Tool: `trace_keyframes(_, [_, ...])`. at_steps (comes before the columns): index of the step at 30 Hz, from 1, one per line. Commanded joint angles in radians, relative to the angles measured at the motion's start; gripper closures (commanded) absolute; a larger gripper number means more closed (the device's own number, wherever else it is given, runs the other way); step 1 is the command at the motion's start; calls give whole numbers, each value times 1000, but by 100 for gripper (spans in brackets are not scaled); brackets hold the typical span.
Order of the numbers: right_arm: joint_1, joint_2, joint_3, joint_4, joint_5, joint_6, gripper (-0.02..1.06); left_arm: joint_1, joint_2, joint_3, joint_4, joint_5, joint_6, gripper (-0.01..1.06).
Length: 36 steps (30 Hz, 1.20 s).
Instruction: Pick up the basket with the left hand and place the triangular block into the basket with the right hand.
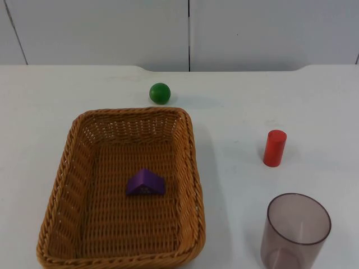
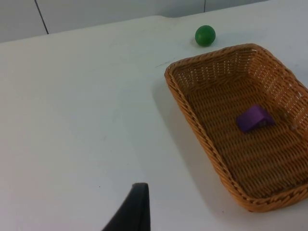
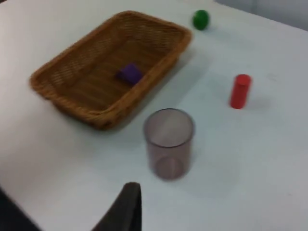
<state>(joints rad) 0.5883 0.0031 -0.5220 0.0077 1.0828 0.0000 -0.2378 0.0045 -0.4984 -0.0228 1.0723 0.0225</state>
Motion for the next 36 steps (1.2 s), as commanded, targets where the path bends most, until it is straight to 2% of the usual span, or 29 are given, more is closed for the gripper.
trace_keyframes(1, [-75,-3,7,-1,-4,-6,-1,-6,-4,3,6,3,-6,0])
trace_keyframes(5, [-243,-3,7,-1,-4,0,-1,-6,-4,3,6,3,-6,0])
trace_keyframes(6, [-243,-3,7,-1,-4,0,-1,-6,-4,3,6,3,-6,0])
trace_keyframes(9, [-356,-3,7,-1,-4,0,-1,-6,-4,3,6,3,-6,0])
trace_keyframes(17, [-534,-3,7,-1,-4,0,-1,-6,-4,3,8,3,-6,0])
trace_keyframes(28, [-558,-3,7,3,-4,0,-1,-4,-4,3,8,3,-6,0])
trace_keyframes(33, [-558,-3,7,3,-4,0,-1,64,-4,3,8,3,-6,0])
trace_keyframes(36, [-558,-3,7,3,-4,0,-1,132,-4,3,10,3,-6,0])
